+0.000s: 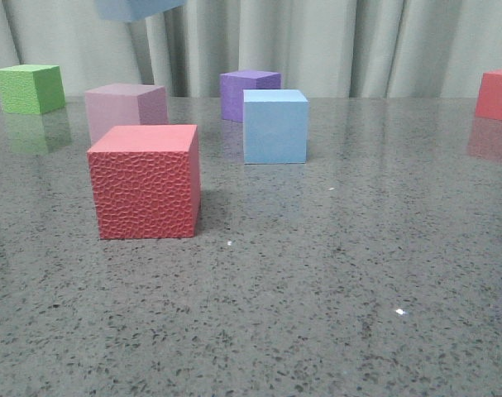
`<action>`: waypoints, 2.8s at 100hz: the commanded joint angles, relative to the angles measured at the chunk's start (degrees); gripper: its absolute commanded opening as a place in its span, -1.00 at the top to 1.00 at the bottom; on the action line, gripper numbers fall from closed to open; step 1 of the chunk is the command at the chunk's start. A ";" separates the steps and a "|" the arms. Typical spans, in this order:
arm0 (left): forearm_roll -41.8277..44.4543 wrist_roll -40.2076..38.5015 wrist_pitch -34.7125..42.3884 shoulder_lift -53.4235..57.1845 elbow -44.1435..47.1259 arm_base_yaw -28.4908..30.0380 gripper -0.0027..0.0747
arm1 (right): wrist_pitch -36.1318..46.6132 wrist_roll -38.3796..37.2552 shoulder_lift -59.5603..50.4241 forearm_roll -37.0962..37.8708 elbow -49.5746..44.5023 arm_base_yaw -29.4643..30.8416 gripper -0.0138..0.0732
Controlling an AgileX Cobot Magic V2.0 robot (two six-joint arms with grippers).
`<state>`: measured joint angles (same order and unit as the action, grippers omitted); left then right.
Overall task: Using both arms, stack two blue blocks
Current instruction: 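Lift the held blue cube and carry it above the placed blue cube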
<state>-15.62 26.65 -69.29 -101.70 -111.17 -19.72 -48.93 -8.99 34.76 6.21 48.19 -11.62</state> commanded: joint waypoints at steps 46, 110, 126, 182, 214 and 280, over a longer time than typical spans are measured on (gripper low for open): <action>-1.94 5.93 4.46 -7.42 -10.19 -9.10 0.15 | 4.10 0.33 0.14 0.96 1.35 0.39 -0.80; -3.07 9.86 6.12 -7.91 -10.30 -10.72 0.15 | 4.09 0.33 0.14 0.90 1.35 0.39 -0.80; -3.21 13.23 4.97 -7.91 -10.30 -10.72 0.15 | 4.09 0.33 0.14 0.90 1.35 0.39 -0.80; -5.31 24.83 0.97 -9.70 -10.30 -10.72 0.15 | 4.09 0.33 0.14 0.90 1.35 0.39 -0.80; -6.04 27.39 0.86 -9.70 -10.30 -10.72 0.15 | 4.09 0.33 0.14 0.90 1.35 0.39 -0.80; -6.04 30.30 1.43 -10.63 -10.30 -10.72 0.15 | 4.15 0.33 0.14 0.91 1.35 0.39 -0.80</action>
<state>-19.33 56.32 -70.08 -115.14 -119.60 -30.05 -48.83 -8.99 34.76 6.21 48.19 -11.62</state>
